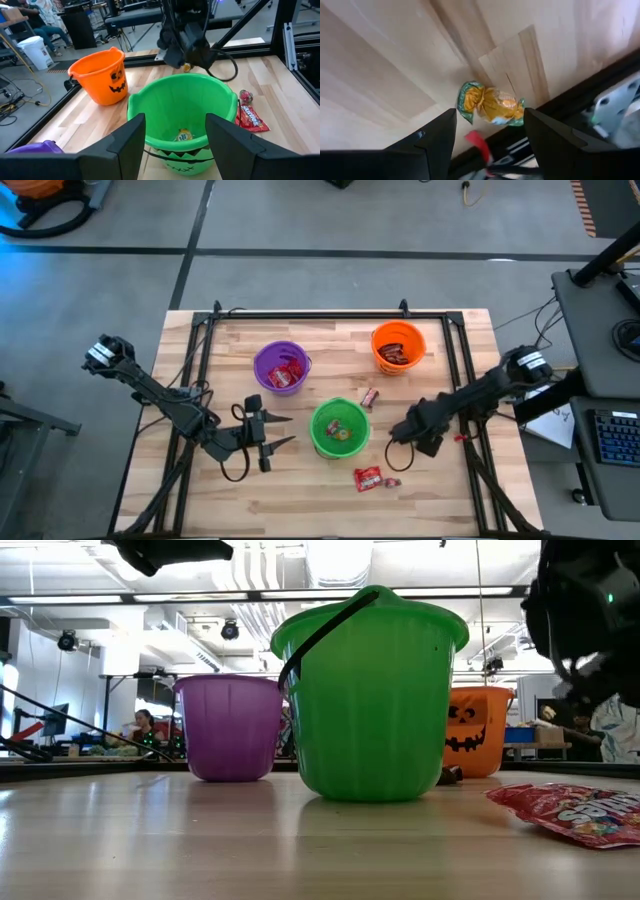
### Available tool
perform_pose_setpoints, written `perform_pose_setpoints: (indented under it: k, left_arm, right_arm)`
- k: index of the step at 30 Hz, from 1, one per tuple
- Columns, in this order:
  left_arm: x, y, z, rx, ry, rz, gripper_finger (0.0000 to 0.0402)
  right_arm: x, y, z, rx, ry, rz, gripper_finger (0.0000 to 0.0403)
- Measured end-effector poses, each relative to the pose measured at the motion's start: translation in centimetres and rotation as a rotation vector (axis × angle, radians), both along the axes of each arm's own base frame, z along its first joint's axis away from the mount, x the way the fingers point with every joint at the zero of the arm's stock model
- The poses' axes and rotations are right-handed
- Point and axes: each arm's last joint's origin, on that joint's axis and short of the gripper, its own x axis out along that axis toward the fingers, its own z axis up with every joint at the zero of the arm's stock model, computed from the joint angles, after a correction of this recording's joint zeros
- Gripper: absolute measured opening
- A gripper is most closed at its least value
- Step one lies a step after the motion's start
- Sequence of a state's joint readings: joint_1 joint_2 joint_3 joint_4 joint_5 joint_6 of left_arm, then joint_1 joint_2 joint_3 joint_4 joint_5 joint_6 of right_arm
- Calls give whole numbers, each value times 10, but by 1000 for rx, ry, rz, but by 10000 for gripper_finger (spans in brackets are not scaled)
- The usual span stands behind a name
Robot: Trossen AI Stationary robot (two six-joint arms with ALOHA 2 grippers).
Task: Organize candy in baskets
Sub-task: Put the yellow candy into the green bucket
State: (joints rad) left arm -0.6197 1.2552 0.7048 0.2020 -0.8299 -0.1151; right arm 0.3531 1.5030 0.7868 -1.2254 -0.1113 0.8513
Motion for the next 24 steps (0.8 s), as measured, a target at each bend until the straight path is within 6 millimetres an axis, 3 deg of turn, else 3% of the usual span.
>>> perform_pose_setpoints:
  k: [9,15,24]
  left_arm:
    - [0,0,0,-1,-1,0,190]
    - [0,0,0,-1,0,1,190]
    - [1,1,0,-12,-6,9,190]
  right_arm:
    - [5,0,-28,36,157,138,226]
    - [6,1,-37,50,207,172,219]
    - [6,0,-34,56,178,181,105]
